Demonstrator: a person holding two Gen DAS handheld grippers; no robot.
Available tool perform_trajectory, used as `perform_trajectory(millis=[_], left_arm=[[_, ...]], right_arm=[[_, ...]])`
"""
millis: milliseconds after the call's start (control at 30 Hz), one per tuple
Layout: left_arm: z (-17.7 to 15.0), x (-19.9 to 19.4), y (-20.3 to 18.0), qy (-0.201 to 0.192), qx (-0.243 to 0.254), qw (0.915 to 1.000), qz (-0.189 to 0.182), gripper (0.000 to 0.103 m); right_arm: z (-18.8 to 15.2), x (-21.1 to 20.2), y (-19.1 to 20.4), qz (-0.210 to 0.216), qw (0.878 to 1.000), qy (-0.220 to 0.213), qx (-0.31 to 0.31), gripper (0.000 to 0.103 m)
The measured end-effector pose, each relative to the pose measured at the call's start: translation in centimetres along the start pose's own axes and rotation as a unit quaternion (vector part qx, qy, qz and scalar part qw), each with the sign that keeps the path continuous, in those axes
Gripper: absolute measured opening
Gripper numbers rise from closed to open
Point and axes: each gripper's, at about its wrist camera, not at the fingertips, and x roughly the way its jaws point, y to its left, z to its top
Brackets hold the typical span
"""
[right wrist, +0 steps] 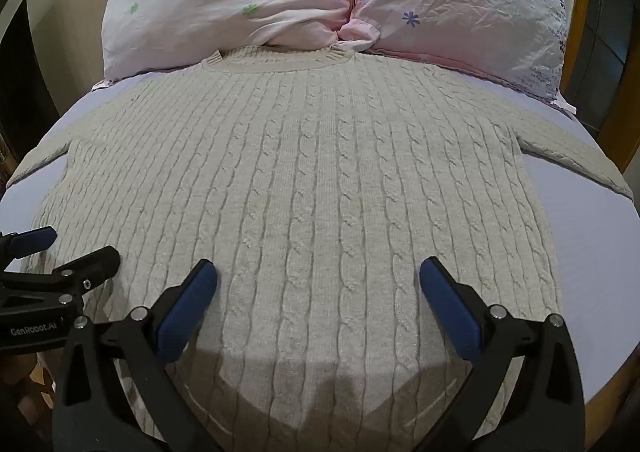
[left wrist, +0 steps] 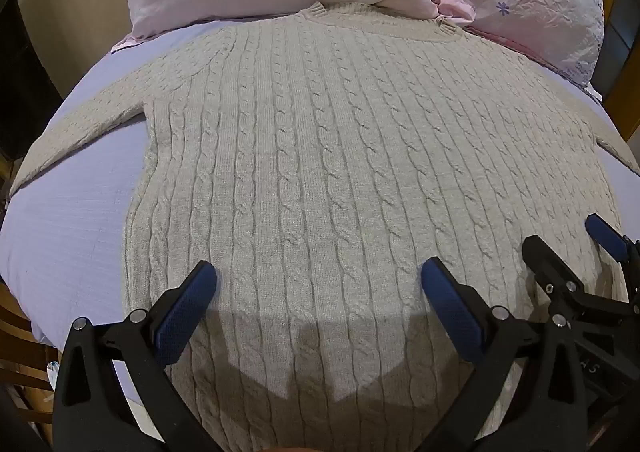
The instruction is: Fold small clothes
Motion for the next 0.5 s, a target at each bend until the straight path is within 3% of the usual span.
perform_trajectory(millis=[500], left_arm=[[0.01, 0.01, 0.0, 0.0, 0.0, 1.0, 0.0, 0.102]], right_arm=[[-0.02, 0.12, -0.01, 0.0, 1.0, 0.0, 0.0, 0.101]])
